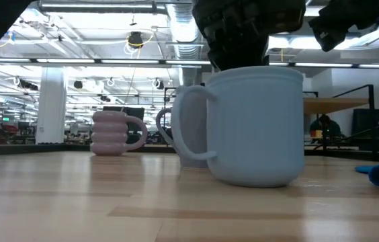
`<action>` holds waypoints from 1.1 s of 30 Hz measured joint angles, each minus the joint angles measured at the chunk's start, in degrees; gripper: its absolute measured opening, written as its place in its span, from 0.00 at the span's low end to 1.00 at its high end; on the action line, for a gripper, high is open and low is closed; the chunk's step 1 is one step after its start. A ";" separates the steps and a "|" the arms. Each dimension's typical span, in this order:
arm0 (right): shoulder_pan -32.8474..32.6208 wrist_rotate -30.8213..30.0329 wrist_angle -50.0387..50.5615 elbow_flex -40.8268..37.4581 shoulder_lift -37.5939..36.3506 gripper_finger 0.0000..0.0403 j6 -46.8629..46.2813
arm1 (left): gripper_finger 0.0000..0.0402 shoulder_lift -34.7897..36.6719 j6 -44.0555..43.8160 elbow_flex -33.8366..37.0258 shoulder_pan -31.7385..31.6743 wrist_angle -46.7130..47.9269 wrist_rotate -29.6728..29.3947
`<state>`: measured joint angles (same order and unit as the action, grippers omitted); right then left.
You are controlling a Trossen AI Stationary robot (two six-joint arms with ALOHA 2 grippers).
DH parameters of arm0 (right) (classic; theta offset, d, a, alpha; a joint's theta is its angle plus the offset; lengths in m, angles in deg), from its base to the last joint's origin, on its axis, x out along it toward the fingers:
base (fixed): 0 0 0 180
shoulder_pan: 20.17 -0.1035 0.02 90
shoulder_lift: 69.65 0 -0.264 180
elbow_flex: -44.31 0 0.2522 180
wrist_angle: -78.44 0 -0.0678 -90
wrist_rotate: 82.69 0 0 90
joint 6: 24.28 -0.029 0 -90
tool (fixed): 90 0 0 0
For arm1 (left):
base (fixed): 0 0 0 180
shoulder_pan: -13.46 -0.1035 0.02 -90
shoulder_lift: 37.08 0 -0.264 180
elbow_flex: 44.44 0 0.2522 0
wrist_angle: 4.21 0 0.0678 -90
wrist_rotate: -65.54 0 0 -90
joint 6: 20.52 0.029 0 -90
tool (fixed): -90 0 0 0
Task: Stack small to large cups/mugs on shelf
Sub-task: Put the light blue mug on the shelf
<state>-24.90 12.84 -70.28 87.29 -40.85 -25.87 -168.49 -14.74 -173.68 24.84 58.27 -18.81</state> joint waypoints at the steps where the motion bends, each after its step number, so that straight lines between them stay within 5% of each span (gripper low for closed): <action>1: 0.00 0.00 0.00 0.00 0.00 0.34 0.00 | 0.13 0.00 -0.23 0.00 0.00 -0.04 0.00; 12: 0.00 0.01 0.02 0.02 0.00 0.34 0.00 | 0.26 2.34 1.36 -1.99 -0.48 2.65 -0.41; 23: -0.04 0.21 0.22 0.04 0.06 0.34 -0.10 | 0.26 18.78 7.24 -2.16 -3.64 -1.53 -2.73; 28: -0.11 0.37 0.95 0.04 0.07 0.34 -2.46 | 0.26 28.98 8.82 5.99 -5.11 -11.55 -2.87; 33: -0.17 0.40 1.36 0.04 0.07 0.34 -2.97 | 0.26 41.50 9.19 23.14 -6.54 -24.34 -3.51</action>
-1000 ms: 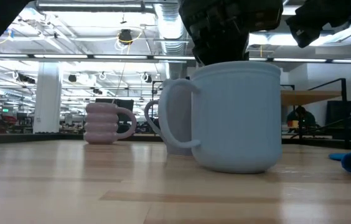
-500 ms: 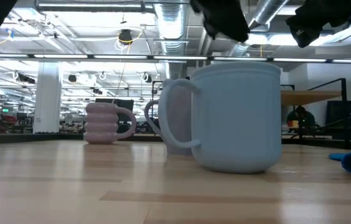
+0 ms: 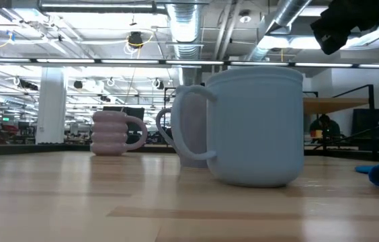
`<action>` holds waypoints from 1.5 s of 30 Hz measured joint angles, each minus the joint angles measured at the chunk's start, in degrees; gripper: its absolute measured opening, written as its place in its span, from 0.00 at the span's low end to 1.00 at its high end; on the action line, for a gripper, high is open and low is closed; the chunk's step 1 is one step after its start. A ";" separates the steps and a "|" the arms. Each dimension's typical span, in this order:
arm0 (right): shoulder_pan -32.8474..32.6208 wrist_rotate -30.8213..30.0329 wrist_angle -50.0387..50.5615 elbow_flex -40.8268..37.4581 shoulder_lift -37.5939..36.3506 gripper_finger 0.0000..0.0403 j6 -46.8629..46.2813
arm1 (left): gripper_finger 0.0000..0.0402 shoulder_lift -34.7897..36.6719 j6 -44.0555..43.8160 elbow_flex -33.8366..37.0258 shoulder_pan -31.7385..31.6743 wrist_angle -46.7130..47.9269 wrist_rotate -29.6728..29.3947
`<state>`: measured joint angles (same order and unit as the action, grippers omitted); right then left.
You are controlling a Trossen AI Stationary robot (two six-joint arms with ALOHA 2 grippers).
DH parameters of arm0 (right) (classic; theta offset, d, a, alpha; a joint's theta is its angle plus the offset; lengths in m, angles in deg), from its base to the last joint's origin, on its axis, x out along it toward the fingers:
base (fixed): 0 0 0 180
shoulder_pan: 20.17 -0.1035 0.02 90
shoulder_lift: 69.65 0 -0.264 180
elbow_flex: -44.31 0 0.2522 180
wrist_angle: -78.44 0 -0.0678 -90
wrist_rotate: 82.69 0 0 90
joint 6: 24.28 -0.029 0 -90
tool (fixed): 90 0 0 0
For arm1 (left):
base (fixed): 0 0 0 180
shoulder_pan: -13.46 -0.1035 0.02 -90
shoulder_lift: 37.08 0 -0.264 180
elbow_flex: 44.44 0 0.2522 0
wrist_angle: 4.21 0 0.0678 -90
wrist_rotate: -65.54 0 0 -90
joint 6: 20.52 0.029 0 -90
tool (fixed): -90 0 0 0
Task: Stack small to large cups/mugs on shelf
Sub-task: Put the light blue mug on the shelf
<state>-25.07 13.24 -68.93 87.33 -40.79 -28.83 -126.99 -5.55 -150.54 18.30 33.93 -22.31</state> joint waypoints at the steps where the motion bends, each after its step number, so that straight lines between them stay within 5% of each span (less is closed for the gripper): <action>1: -0.08 0.00 -0.04 0.00 0.00 0.34 0.01 | 0.26 2.60 -0.19 4.04 -0.12 -3.31 -0.19; 11: -2.88 0.02 -1.38 0.00 0.00 0.34 -0.09 | 0.26 27.14 -4.79 43.87 -0.01 -31.09 -3.05; 19: -4.17 0.10 -2.24 0.00 0.00 0.34 -0.19 | 0.26 40.29 -7.83 61.69 0.06 -38.74 -3.04; 30: -5.83 -2.42 -11.84 1.66 11.42 0.27 -5.53 | 0.26 48.38 -9.67 69.75 0.20 -39.59 -3.55; 36: -9.24 -2.63 -4.37 12.88 22.29 0.21 -9.70 | 0.26 48.93 -10.28 70.27 0.20 -38.88 -3.60; 45: -12.32 -6.23 14.27 29.98 37.11 0.13 -32.51 | 0.26 48.82 -10.35 70.25 0.20 -37.55 -3.74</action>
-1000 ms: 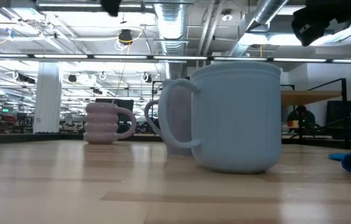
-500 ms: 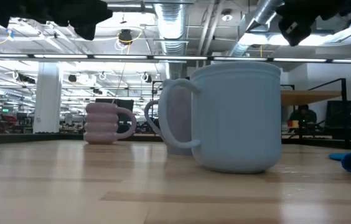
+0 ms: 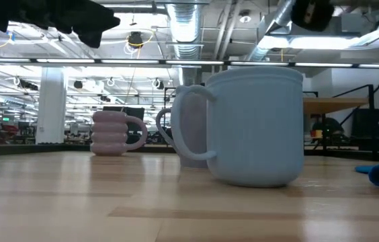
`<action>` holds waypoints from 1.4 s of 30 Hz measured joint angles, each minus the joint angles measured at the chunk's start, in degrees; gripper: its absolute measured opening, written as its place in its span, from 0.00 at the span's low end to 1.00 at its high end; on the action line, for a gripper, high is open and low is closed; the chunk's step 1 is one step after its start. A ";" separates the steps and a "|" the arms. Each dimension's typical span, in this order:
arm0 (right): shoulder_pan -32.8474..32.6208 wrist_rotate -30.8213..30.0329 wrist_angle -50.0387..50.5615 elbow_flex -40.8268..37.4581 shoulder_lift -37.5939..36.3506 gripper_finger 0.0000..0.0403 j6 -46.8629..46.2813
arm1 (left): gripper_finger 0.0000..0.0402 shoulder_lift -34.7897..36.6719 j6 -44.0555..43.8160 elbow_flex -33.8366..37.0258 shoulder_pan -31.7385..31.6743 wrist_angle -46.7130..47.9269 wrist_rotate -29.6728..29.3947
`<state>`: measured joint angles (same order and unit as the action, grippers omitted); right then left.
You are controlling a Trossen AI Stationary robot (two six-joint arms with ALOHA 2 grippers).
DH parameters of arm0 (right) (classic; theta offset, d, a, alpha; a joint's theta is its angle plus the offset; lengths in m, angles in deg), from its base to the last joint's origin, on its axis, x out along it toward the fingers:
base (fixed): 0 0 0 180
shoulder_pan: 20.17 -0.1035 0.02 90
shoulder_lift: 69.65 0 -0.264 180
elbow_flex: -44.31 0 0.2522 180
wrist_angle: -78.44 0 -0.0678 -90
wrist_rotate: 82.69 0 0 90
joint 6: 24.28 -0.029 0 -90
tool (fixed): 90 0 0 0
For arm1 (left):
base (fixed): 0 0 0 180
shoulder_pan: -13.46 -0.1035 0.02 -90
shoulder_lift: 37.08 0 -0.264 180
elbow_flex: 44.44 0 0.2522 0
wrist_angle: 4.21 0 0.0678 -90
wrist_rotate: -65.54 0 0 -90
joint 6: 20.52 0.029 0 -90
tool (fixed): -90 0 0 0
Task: Stack small to large cups/mugs on shelf
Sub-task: Put the light blue mug on the shelf
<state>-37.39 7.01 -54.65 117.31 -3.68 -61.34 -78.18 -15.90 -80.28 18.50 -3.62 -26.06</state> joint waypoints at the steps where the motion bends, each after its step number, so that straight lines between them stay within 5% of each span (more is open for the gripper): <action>1: -0.36 0.00 2.37 1.24 1.44 0.13 -3.53 | 0.26 0.00 -0.38 0.00 0.00 0.14 -0.22; 11: -4.19 0.18 6.77 7.29 12.98 0.01 -25.14 | 0.26 -0.02 -1.41 -0.06 0.00 3.57 -0.36; 21: -4.36 6.48 -5.90 8.20 20.91 0.13 -19.68 | 0.26 0.00 -0.98 -0.09 0.00 6.23 -0.36; 27: -1.59 15.27 -8.96 8.17 23.45 0.14 -26.56 | 0.26 -0.02 -1.48 -0.09 0.00 8.27 -0.31; 37: -1.52 11.40 -8.45 8.23 24.25 0.15 -25.59 | 0.26 -0.02 0.42 -0.09 0.01 9.48 0.17; 42: -2.23 9.16 -8.78 8.14 24.38 0.25 -23.98 | 0.26 -0.02 0.96 -0.09 0.00 9.72 0.17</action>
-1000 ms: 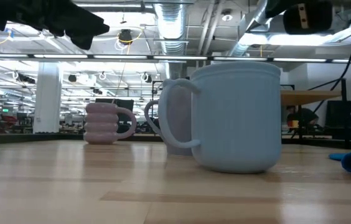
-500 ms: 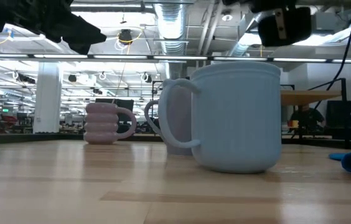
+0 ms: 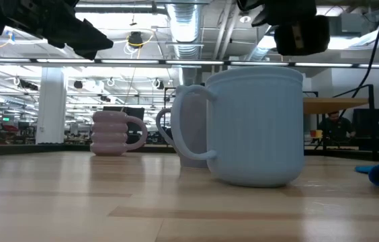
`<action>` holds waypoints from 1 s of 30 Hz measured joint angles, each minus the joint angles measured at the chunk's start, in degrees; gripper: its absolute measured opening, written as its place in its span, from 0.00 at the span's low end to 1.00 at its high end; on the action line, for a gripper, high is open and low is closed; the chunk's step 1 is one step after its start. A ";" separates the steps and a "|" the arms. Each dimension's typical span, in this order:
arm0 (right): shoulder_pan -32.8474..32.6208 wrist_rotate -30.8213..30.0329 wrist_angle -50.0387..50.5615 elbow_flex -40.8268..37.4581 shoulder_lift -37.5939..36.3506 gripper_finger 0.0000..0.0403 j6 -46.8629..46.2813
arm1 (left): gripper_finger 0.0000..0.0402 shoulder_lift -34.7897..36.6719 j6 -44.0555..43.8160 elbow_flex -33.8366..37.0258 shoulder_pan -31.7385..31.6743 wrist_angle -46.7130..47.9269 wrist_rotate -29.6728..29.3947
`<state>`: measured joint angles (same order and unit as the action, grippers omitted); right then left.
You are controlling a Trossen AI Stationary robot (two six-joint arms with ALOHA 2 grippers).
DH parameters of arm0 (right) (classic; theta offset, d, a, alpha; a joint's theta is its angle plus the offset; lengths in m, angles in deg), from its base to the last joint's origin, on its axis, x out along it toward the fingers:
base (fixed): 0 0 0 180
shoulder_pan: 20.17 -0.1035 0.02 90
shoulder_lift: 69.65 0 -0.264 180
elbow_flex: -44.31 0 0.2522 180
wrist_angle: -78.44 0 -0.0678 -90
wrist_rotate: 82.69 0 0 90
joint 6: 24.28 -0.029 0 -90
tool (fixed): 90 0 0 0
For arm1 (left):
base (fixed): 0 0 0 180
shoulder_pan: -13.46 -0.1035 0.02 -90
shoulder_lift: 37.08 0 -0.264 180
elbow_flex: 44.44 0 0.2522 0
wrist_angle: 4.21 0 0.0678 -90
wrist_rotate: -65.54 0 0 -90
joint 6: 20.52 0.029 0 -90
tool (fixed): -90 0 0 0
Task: Stack small to large cups/mugs on shelf
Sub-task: Put the light blue mug on the shelf
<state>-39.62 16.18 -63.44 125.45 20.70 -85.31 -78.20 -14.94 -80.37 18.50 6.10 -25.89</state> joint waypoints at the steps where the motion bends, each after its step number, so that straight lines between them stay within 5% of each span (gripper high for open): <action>1: -0.12 -0.25 0.08 0.00 0.01 0.29 0.02 | 0.26 0.00 0.13 0.00 0.02 0.10 0.00; 13: -0.36 0.26 -4.81 0.00 0.00 0.53 7.51 | 0.26 0.00 0.20 0.00 0.02 1.63 -0.02; 30: -3.46 -8.80 12.75 3.23 -0.61 0.44 -4.54 | 0.26 -0.02 0.20 0.00 0.00 3.12 -0.04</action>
<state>-43.07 7.37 -50.69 128.68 20.08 -89.85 -78.22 -14.74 -80.37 18.50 9.22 -25.93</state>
